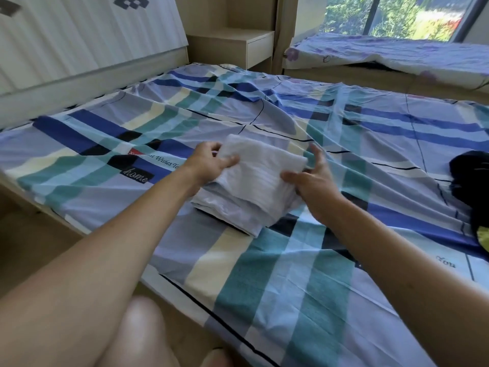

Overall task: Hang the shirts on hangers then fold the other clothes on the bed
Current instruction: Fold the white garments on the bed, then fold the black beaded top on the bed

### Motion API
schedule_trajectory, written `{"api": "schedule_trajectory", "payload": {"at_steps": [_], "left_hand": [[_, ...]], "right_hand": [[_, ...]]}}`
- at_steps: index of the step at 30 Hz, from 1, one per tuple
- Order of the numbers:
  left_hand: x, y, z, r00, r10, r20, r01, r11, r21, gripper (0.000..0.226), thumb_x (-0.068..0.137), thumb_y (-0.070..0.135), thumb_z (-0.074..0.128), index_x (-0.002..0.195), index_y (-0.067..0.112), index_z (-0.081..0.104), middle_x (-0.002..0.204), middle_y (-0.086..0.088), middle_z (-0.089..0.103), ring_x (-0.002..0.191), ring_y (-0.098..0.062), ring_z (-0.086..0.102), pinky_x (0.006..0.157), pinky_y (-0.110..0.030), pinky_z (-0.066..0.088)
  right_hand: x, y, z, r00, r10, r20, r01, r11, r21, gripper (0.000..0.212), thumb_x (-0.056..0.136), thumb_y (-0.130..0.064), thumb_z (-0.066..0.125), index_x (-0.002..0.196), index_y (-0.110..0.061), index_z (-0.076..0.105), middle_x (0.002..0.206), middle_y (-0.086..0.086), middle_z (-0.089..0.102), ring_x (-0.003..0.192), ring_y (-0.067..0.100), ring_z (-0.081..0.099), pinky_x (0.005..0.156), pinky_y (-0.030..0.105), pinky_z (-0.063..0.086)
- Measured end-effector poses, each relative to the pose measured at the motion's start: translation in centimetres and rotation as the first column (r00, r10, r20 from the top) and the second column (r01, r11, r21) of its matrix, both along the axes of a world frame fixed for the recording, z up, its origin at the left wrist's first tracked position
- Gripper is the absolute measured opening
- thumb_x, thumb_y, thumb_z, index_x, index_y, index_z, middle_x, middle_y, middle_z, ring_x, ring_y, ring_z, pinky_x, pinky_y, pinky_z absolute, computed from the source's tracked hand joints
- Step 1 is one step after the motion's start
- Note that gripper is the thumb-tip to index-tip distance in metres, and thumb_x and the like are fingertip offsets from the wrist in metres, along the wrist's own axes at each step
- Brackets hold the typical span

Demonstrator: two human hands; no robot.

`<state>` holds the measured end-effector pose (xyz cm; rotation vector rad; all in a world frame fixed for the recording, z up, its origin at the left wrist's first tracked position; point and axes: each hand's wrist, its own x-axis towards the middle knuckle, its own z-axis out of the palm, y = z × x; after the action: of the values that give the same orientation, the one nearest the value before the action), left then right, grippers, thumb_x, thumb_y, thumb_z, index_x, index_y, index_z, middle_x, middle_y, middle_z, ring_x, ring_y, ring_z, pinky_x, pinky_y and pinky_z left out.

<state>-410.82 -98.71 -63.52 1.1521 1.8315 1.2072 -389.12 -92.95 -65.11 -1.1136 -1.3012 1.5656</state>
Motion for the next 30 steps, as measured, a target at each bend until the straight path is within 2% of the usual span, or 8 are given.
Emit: {"api": "schedule_trajectory", "payload": {"at_steps": [4,7,10,14,18,22,26,30], "left_hand": [[-2.3,1.5,-4.0,0.865,0.056,-0.498,-0.120,0.988,-0.098,0.050,0.085,0.025,0.077,0.127,0.013,0.052,0.115,-0.006,0.059,0.101,-0.024,0.060,0.083,-0.033,0.048],[-2.2,2.6,-4.7,0.656,-0.049,-0.753,0.071,0.997,-0.003,0.054,0.090,0.027,0.062,0.141,0.016,0.049,0.143,-0.012,0.046,0.130,-0.034,0.044,0.106,-0.041,0.039],[-1.6,3.2,-4.9,0.546,-0.285,-0.788,0.277,0.949,-0.152,0.068,0.092,0.049,0.035,0.155,0.022,0.034,0.166,-0.002,0.018,0.154,-0.025,0.011,0.123,-0.044,0.016],[-3.7,2.4,-7.5,0.535,-0.504,-0.677,0.272,0.862,-0.427,0.088,0.084,0.074,0.013,0.159,0.029,-0.001,0.168,0.004,-0.008,0.153,-0.015,-0.013,0.125,-0.044,0.000],[-5.1,1.8,-8.6,0.593,-0.534,-0.603,0.287,0.839,-0.462,0.131,0.050,0.105,-0.003,0.157,0.030,-0.011,0.164,0.015,-0.016,0.151,-0.010,-0.019,0.125,-0.041,-0.004],[-5.2,1.4,-8.6,0.626,-0.544,-0.558,0.330,0.834,-0.443,0.134,0.047,0.106,0.000,0.158,0.032,-0.007,0.162,0.020,-0.014,0.147,-0.004,-0.021,0.122,-0.029,-0.009],[-4.4,2.0,-6.8,0.559,-0.476,-0.679,0.260,0.878,-0.402,0.099,0.080,0.088,0.017,0.160,0.030,0.010,0.167,0.013,0.002,0.152,-0.008,-0.011,0.124,-0.044,-0.004],[-1.1,2.5,-3.9,0.601,-0.312,-0.736,0.292,0.943,-0.160,0.094,0.082,0.082,0.024,0.156,0.024,0.030,0.164,0.006,0.024,0.154,-0.012,0.006,0.124,-0.048,0.002]], "right_hand": [[-3.6,1.3,-2.3,0.917,-0.036,0.396,-0.042,0.981,0.187,0.090,0.086,0.001,0.071,0.157,-0.028,0.022,0.141,0.015,0.049,0.121,0.029,0.056,0.099,0.034,0.048],[-4.1,0.6,-3.5,0.677,-0.181,0.713,-0.171,0.904,0.391,0.086,0.088,-0.010,0.067,0.158,-0.021,0.018,0.147,0.012,0.030,0.133,0.030,0.041,0.111,0.036,0.036],[-4.0,-0.1,-4.2,0.629,-0.251,0.736,-0.380,0.726,0.573,0.079,0.094,-0.026,0.060,0.160,-0.021,0.016,0.163,0.008,0.018,0.150,0.027,0.021,0.123,0.043,0.023],[-4.1,0.2,-5.9,0.505,0.068,0.860,-0.562,0.783,0.268,0.070,0.104,-0.050,0.035,0.162,-0.025,0.003,0.170,0.001,-0.005,0.156,0.018,-0.009,0.125,0.047,-0.007],[-3.8,0.1,-7.5,0.488,0.146,0.861,-0.581,0.790,0.195,0.071,0.104,-0.057,0.028,0.161,-0.032,-0.006,0.169,-0.001,-0.012,0.155,0.015,-0.011,0.124,0.049,-0.008],[-2.9,0.1,-7.7,0.488,0.176,0.855,-0.605,0.774,0.187,0.073,0.104,-0.058,0.031,0.160,-0.033,-0.009,0.169,-0.001,-0.011,0.156,0.015,-0.007,0.125,0.048,-0.004],[-1.7,-0.2,-5.9,0.489,0.170,0.856,-0.603,0.775,0.190,0.075,0.104,-0.053,0.037,0.161,-0.027,-0.004,0.170,0.001,-0.006,0.156,0.016,-0.002,0.126,0.048,0.000],[0.7,-0.7,-3.0,0.616,0.092,0.783,-0.514,0.800,0.310,0.075,0.103,-0.045,0.048,0.162,-0.020,0.008,0.169,0.002,0.010,0.154,0.020,0.015,0.125,0.045,0.013]]}}
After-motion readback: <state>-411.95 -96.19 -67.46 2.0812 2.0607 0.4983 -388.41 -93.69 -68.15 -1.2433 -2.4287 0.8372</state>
